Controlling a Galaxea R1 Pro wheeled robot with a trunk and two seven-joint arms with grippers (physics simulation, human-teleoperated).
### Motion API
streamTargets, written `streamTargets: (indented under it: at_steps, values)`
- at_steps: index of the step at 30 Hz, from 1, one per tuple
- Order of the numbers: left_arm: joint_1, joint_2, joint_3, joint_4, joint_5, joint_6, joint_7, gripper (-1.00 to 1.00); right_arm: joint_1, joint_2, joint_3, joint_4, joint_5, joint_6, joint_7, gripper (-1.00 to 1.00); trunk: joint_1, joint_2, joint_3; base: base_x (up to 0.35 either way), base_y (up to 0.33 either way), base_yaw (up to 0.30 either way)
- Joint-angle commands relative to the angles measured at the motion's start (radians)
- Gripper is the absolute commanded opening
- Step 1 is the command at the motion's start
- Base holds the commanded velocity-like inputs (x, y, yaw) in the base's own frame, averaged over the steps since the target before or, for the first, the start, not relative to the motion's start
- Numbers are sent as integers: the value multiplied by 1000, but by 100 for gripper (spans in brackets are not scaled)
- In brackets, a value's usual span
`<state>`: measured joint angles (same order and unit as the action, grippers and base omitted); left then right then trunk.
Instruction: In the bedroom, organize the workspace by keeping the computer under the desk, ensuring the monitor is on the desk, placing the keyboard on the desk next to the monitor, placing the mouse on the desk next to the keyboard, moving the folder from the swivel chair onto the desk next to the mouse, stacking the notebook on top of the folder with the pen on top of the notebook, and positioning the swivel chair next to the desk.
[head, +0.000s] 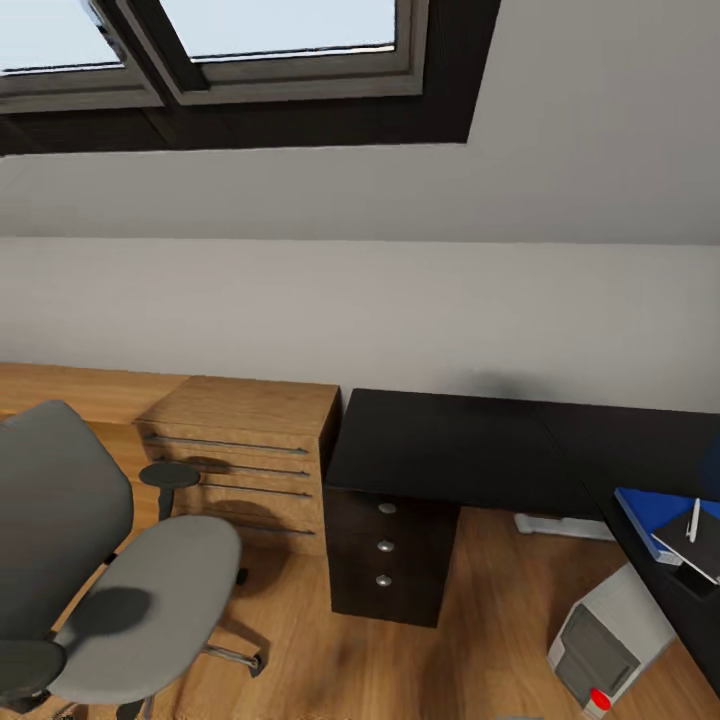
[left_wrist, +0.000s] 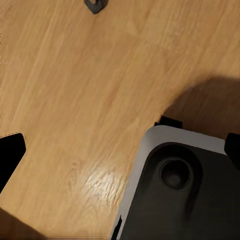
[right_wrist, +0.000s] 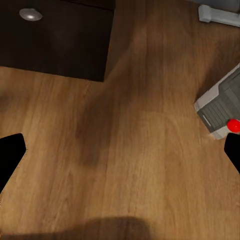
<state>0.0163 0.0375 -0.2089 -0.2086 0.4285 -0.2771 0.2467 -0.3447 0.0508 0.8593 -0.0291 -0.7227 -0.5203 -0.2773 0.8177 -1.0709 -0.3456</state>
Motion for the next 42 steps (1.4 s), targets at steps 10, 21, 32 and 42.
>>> streamTargets:
  at_steps: [10, 21, 32, 42]
  values:
    - [1, 3, 13, -3, 51, -45, 7, 100, 0, -2, 9, 6, -3, 2, -5, 100, 0, -1, -12, 0, 0, 194]
    - [1, 4, 22, -3, 71, -48, 6, 100, 0, -21, 7, 8, -3, -5, -2, 100, 0, -1, -18, 0, 0, 81]
    - [1, 2, 19, -3, 70, -50, 6, 100, 0, -22, 9, 5, -5, -10, 1, 100, 0, -1, -19, 0, 0, 2]
    - [1, -3, 13, -3, 62, -52, 5, 100, 1, -10, 9, 9, -5, -40, -1, 100, 0, -1, -19, 0, 0, 230]
